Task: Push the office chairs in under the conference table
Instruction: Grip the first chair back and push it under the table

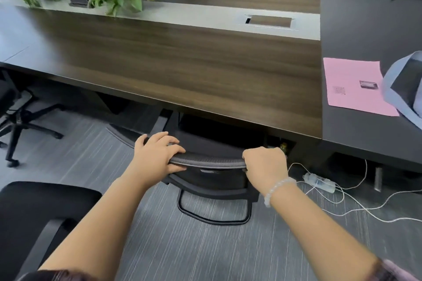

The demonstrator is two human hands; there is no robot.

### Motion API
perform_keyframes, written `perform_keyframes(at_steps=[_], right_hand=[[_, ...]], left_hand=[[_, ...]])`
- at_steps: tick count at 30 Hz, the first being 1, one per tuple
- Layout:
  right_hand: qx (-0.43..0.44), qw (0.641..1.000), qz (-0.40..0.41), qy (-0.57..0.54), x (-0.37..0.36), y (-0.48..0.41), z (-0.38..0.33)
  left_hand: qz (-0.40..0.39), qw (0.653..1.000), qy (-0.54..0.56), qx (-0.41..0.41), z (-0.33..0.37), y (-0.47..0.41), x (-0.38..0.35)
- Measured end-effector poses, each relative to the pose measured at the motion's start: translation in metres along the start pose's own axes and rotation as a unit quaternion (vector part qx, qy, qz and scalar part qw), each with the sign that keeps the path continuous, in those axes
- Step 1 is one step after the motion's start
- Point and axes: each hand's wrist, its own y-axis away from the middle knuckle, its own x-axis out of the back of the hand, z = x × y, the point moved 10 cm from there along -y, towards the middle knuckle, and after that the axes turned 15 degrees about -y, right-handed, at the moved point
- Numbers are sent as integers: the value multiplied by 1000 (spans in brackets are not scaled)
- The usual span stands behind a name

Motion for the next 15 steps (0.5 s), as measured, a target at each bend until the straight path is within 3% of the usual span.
perform_keyframes(at_steps=[8, 15], right_hand=[[-55, 998, 8, -22, 18, -54, 18], [-139, 990, -11, -28, 28, -57, 20]], left_hand=[[19, 998, -17, -61, -6, -67, 8], [45, 955, -84, -281, 11, -95, 11]])
